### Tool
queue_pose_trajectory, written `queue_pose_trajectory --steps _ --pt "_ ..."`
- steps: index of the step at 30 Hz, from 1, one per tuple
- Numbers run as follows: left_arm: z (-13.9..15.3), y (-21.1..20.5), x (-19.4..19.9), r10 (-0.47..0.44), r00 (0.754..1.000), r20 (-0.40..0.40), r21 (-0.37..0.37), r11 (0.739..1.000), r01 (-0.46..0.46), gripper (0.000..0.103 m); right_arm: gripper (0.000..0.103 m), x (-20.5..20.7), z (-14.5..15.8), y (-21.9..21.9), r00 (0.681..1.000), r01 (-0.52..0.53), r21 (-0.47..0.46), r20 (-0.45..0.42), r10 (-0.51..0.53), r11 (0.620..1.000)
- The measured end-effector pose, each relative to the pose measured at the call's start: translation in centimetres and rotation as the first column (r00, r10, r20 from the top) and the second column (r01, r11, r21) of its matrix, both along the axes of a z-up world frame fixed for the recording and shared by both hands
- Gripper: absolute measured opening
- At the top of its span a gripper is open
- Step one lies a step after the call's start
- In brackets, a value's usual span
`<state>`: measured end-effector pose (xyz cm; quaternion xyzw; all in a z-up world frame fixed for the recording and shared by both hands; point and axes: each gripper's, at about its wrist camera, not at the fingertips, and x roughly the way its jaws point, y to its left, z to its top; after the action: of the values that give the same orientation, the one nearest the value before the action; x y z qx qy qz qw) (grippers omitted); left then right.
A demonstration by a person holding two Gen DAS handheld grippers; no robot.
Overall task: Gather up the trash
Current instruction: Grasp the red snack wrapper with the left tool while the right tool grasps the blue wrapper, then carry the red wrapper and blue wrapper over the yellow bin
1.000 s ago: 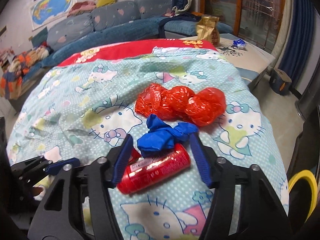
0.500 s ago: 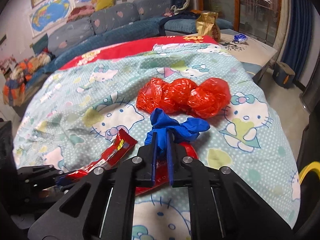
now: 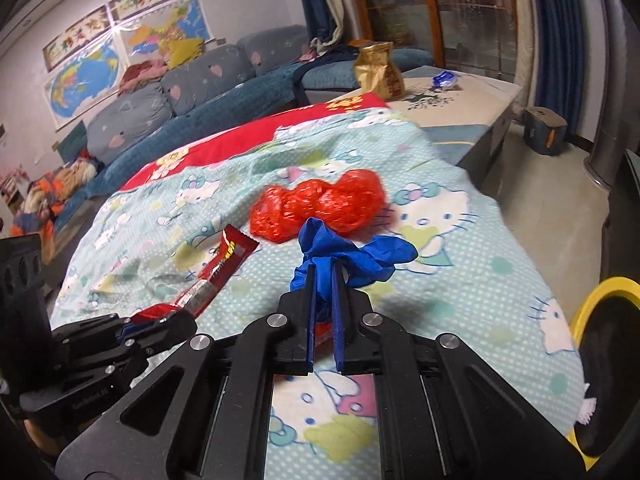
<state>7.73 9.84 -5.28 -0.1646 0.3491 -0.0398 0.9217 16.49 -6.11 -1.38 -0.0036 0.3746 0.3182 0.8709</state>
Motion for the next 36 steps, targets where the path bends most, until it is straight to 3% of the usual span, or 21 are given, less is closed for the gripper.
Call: queue_pose_trajectory --steps 36 --pt "3.6 -10.7 3.4 -0.249 0.965 0.083 0.07 0.967 0.244 0.01 0.004 0.1 1.2 -13.5 0.959 0.279 0.025 0.043 -0.28 0.96"
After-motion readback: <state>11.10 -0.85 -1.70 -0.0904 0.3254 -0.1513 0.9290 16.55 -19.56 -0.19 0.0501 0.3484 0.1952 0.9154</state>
